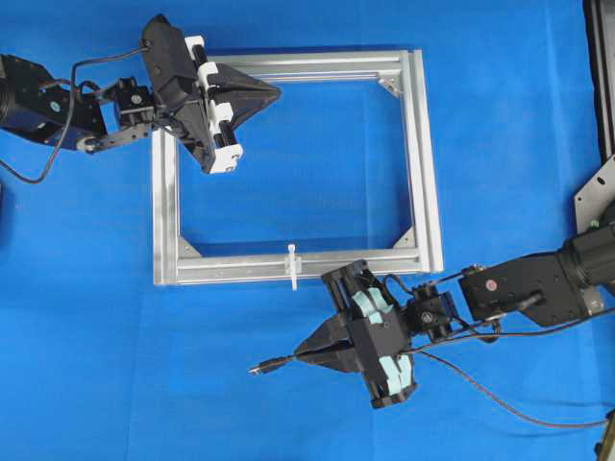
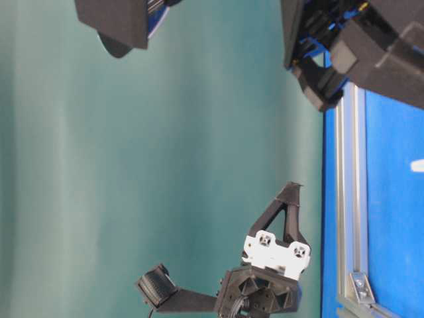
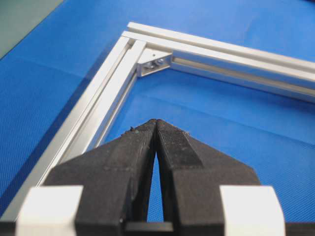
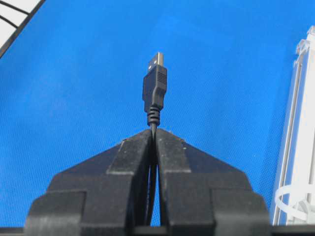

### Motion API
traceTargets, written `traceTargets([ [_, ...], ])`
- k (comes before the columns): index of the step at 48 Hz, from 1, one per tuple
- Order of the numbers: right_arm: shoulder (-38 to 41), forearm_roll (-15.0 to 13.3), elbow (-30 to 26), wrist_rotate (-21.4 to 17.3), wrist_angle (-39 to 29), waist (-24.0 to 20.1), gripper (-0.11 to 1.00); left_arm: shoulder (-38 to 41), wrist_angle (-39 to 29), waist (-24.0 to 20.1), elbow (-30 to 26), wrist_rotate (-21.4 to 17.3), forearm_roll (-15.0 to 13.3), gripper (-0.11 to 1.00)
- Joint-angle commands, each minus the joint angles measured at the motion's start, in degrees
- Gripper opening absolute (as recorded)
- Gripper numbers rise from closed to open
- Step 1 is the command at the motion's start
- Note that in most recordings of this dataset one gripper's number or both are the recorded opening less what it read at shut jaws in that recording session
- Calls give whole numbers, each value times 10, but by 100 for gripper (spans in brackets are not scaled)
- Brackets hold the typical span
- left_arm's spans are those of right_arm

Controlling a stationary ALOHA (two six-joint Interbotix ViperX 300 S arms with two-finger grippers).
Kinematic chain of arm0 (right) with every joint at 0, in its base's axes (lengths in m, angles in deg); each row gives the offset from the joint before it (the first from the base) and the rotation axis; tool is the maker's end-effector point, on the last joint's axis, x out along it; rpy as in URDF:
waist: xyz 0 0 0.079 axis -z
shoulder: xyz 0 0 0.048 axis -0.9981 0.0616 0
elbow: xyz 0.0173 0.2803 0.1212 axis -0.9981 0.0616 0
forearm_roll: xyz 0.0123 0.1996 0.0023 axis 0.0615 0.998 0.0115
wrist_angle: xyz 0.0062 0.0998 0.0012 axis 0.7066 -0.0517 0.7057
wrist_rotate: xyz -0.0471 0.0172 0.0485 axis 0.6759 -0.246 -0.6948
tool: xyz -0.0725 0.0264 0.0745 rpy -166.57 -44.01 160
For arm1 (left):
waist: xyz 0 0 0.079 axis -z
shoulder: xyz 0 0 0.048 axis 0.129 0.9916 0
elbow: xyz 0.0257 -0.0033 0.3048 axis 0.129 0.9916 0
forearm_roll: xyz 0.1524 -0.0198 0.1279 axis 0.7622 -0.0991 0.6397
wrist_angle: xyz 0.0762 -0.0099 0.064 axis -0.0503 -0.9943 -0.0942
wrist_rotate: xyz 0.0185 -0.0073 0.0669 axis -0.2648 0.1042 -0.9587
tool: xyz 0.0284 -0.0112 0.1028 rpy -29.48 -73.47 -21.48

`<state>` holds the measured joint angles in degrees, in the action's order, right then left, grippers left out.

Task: Insert the wire through the string loop located in the center.
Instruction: 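Lift the cable and carry it with the right gripper toward the zip-tie loop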

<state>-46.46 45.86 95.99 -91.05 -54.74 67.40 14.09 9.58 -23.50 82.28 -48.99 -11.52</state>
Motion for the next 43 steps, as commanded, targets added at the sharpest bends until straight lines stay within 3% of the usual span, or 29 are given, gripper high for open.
traceTargets([
  [1, -18, -1, -9, -1, 2, -2, -3, -16, 4, 2, -4, -1, 1, 0],
  [29, -21, -1, -3, -1, -1, -1, -3, -16, 4, 2, -6, -1, 2, 0],
  [43, -53, 2, 56, -2, -2, 3, -3, -16, 4, 2, -4, -1, 2, 0],
])
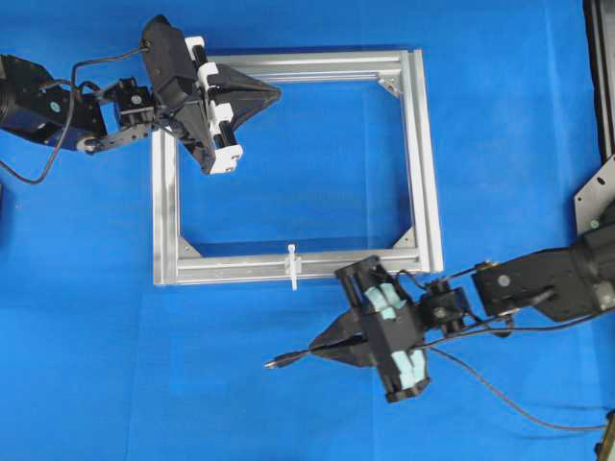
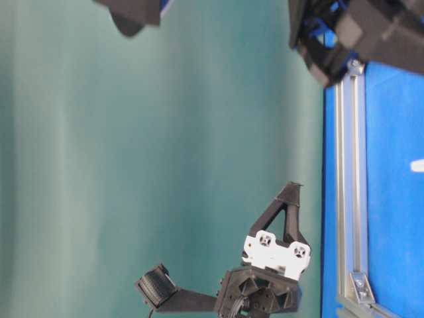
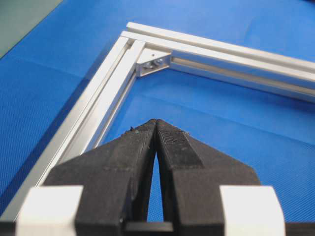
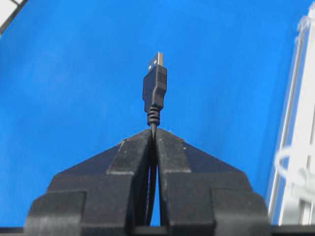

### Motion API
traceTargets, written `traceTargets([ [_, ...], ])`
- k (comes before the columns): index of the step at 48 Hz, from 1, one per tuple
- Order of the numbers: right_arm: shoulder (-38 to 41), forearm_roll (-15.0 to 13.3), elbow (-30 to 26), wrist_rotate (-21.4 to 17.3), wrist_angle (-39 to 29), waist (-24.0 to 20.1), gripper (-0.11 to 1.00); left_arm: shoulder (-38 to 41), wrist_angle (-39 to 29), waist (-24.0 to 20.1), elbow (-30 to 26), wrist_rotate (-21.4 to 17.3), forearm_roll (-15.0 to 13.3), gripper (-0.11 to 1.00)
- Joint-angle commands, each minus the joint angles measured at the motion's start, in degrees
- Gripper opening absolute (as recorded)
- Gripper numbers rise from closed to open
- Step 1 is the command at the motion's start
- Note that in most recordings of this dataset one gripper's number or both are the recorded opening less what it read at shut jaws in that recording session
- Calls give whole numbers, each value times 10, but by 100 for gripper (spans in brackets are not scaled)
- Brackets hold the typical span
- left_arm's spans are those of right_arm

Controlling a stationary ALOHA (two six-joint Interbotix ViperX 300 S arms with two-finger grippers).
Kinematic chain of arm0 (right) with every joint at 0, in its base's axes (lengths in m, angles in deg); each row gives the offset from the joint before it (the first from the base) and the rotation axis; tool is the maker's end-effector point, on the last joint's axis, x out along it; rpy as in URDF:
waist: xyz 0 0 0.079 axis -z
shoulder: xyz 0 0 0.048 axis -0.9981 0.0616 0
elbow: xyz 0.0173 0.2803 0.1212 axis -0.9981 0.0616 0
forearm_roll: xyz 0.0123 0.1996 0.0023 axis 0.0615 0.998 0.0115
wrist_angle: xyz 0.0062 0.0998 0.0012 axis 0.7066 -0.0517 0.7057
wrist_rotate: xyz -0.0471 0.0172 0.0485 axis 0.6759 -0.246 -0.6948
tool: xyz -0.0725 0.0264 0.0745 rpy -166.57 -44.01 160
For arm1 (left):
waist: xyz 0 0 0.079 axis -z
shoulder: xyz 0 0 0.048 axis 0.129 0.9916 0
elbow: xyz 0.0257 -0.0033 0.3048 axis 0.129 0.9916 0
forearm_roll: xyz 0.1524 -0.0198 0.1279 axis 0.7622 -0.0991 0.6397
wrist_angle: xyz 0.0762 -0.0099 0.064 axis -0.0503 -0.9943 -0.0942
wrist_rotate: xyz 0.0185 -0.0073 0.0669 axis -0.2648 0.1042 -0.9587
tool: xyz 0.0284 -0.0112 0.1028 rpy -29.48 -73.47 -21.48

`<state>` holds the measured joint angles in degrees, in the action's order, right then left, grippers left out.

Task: Insert the wire through the string loop located in the center.
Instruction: 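Lift the cable and carry it with the right gripper toward the zip-tie loop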

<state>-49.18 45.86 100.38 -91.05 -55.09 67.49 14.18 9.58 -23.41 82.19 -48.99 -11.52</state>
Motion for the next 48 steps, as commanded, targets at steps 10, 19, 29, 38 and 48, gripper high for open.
traceTargets([
  [10, -60, 2, 69, -3, 2, 3, -3, -17, 4, 1, -4, -1, 2, 0],
  [19, -81, 5, 103, -3, 5, 4, -3, -17, 3, 2, -4, -1, 2, 0],
  [29, -82, 11, 104, -3, 13, 19, -3, -17, 4, 1, -4, -1, 2, 0],
  [38, -81, 12, 102, -3, 18, 62, -3, -17, 4, 1, -4, -1, 2, 0],
  [48, -81, 12, 103, -2, 22, 104, -3, -17, 4, 2, -4, -1, 2, 0],
])
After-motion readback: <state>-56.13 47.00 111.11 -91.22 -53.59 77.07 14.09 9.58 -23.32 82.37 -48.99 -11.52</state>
